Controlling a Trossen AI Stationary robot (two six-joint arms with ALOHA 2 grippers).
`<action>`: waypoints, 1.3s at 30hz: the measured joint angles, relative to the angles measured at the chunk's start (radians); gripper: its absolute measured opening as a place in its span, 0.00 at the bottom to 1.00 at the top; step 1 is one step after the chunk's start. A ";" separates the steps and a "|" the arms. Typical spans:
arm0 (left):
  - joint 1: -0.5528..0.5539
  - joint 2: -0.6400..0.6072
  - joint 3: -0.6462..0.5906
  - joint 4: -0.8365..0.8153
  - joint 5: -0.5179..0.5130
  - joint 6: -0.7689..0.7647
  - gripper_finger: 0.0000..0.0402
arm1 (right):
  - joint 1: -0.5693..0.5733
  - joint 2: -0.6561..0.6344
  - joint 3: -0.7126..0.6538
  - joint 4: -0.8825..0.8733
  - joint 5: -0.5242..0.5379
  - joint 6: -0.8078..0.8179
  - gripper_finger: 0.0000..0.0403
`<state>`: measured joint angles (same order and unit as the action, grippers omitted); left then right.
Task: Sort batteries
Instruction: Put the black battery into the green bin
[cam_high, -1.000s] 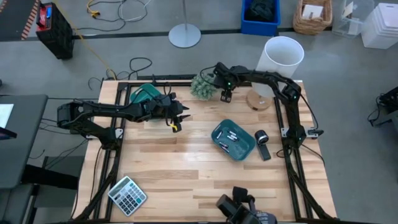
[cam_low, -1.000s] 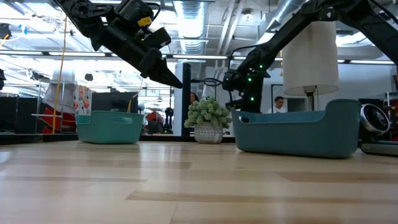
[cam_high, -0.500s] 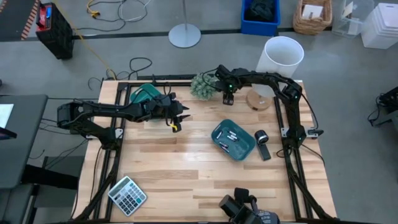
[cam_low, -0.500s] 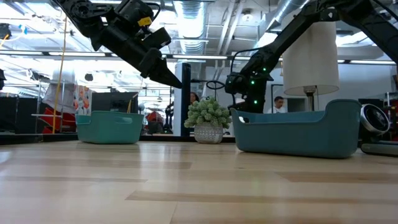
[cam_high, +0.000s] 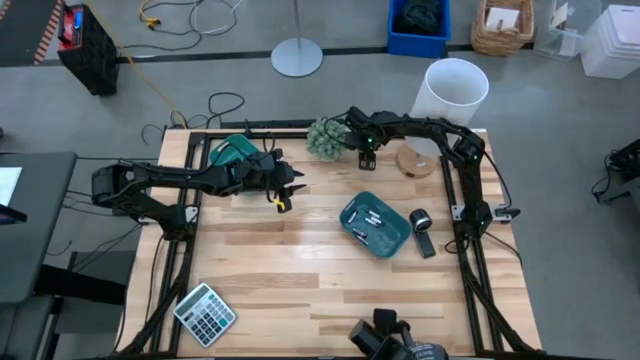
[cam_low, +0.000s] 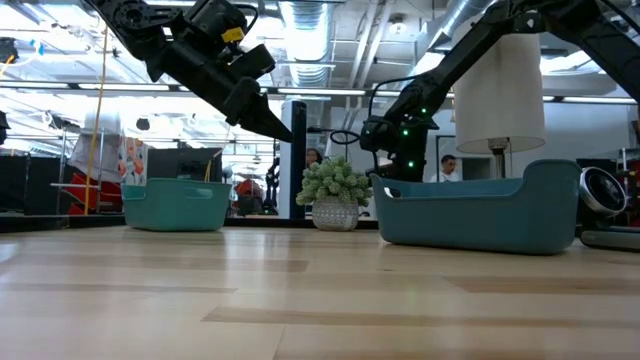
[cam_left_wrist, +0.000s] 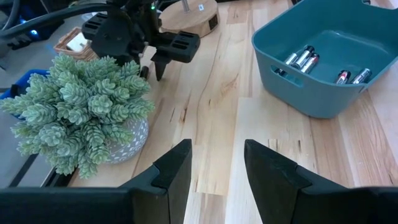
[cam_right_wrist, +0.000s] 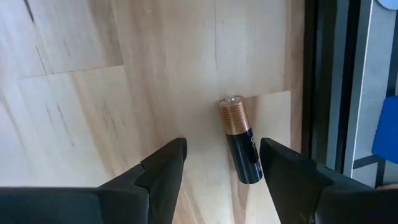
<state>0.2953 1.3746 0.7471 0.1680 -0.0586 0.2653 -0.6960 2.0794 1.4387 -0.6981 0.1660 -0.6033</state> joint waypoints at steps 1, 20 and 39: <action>0.000 0.000 0.000 0.000 0.000 0.000 0.35 | 0.000 0.000 0.000 -0.006 -0.001 0.000 0.58; 0.000 0.000 0.000 -0.001 0.000 0.001 0.35 | 0.012 0.003 -0.002 -0.046 -0.076 0.050 0.30; 0.000 0.000 0.001 -0.005 0.000 0.001 0.35 | 0.047 0.003 -0.002 -0.058 -0.073 0.180 0.12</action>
<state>0.2955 1.3746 0.7479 0.1634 -0.0586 0.2661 -0.6492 2.0819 1.4368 -0.7563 0.0929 -0.4232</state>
